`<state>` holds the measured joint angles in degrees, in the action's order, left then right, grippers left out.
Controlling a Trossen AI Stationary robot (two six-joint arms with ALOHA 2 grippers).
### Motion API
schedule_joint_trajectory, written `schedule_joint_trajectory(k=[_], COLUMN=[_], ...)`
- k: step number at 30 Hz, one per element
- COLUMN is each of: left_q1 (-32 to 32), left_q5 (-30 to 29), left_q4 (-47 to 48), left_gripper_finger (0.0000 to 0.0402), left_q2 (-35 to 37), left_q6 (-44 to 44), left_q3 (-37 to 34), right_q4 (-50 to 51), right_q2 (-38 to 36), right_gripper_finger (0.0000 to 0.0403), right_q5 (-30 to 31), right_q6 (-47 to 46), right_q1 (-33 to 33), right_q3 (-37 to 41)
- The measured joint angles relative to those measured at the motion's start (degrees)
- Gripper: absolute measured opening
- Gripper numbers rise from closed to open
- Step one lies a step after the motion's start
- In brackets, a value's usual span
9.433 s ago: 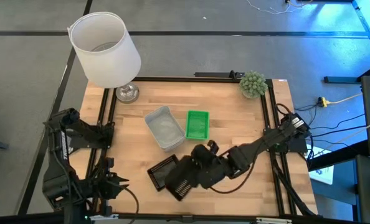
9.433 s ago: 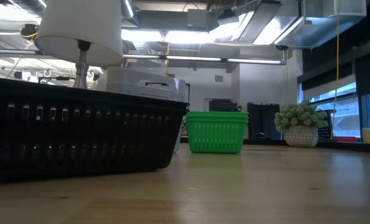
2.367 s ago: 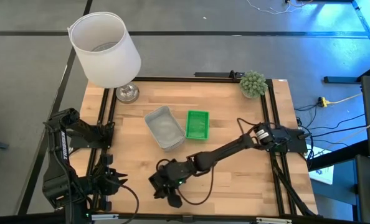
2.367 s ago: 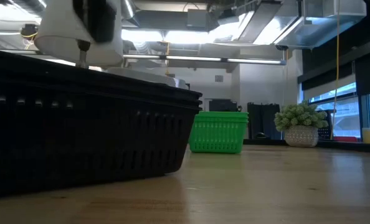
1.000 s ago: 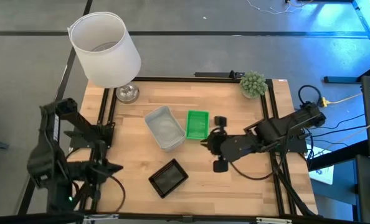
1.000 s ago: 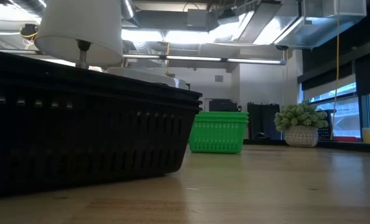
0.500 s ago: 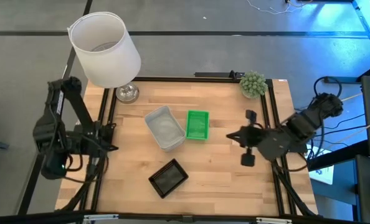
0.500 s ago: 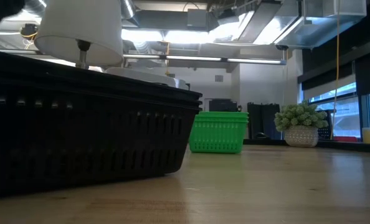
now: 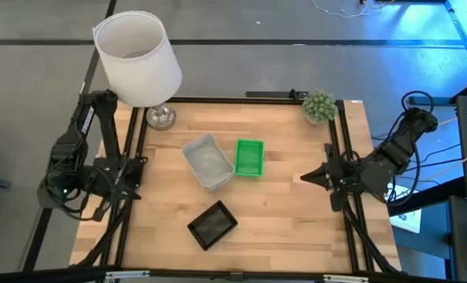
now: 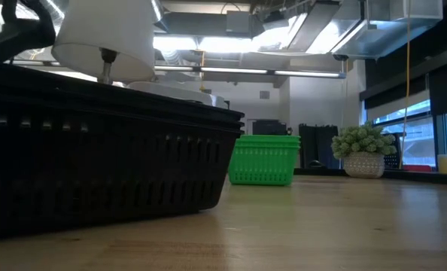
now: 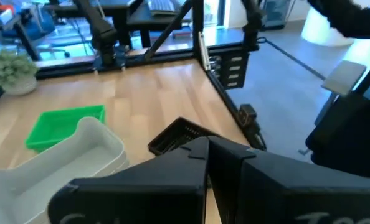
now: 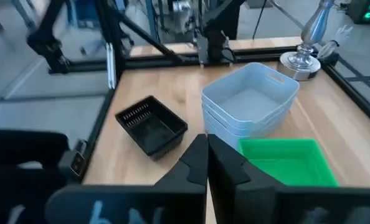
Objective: Stack baskets by color
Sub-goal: Return to Home Position
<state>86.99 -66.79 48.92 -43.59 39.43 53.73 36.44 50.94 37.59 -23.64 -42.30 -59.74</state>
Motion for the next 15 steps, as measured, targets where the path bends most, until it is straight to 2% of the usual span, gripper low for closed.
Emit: schedule_joint_trajectory(k=[3, 5, 9, 15], left_q1=[0.45, 0.44, 0.39, -2.56], left_q5=[-0.94, -0.81, 0.05, 0.60], left_q4=[-7.85, -13.42, -22.26, -28.08], left_gripper_finger=[0.0000, 0.0000, 0.0000, 0.0000], left_q2=[0.09, -0.63, -3.70, -7.93], left_q6=[-3.81, -7.64, -17.73, -22.41], left_q3=[-1.61, -1.91, -1.94, -1.94], right_q4=[-5.81, -8.93, -10.34, -10.44], right_q2=[-2.85, -3.61, -3.55, -3.37], right_gripper_finger=[0.0001, 0.0001, 0.0001, 0.0000], right_q5=[-0.73, -3.30, -4.28, -4.26], right_q6=[-0.15, 1.90, 3.40, 3.34], right_q1=[0.00, 0.00, 0.00, 0.01], right_q3=[3.92, 5.56, 6.91, 6.94])
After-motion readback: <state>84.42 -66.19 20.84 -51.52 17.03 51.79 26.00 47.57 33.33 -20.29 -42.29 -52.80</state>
